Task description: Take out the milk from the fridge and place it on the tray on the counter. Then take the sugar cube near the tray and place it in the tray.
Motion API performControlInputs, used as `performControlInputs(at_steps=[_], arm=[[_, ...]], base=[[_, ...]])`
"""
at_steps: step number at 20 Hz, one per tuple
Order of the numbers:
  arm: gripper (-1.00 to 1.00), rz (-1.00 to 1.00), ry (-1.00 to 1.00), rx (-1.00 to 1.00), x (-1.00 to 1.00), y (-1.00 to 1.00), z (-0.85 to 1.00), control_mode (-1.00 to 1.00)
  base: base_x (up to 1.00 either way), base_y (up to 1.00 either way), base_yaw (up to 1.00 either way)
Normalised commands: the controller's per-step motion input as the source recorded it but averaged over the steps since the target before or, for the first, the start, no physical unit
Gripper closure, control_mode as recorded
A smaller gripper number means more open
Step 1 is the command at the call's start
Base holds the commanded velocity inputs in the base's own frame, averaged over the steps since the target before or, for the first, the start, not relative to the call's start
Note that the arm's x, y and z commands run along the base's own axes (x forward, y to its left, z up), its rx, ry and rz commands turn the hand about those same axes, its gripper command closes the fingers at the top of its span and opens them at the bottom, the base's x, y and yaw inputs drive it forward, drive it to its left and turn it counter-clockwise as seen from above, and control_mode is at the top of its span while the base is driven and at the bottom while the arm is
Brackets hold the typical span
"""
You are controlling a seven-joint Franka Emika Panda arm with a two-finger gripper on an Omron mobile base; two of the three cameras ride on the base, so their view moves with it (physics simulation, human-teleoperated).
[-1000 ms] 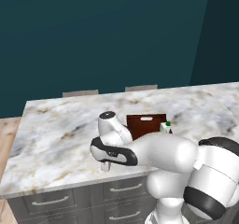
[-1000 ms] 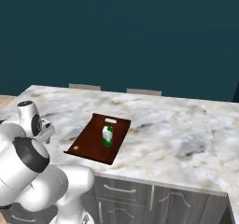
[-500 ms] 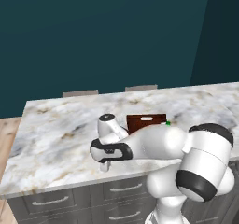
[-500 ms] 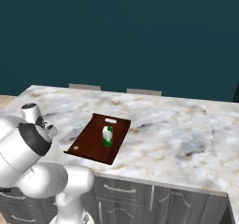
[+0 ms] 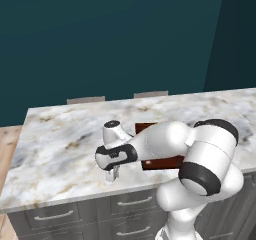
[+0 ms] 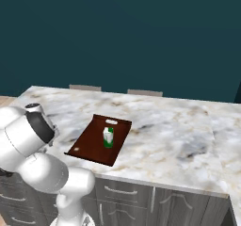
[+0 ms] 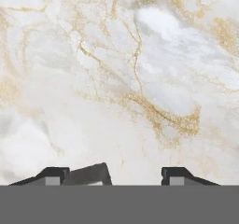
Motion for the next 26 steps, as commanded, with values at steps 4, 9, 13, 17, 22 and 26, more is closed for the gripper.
performControlInputs(at_steps=[4,9,13,17,22,26], arm=[[1.0,0.0,0.0,0.0,0.0,0.0,-0.19,-1.0],[1.0,0.0,0.0,0.0,0.0,0.0,-0.16,-1.0],[1.0,-0.04,0.0,0.0,-0.14,0.0,0.14,-1.0],[1.0,-0.06,0.01,-0.06,-0.18,-0.06,0.91,-1.0],[1.0,0.05,-0.01,-0.09,-0.01,-0.58,0.6,-1.0],[1.0,0.22,0.04,0.02,0.26,-0.94,0.11,-1.0]], base=[[0.0,0.0,0.0],[0.0,0.0,0.0],[0.0,0.0,0.0],[0.0,0.0,0.0],[0.0,0.0,0.0],[0.0,0.0,0.0]])
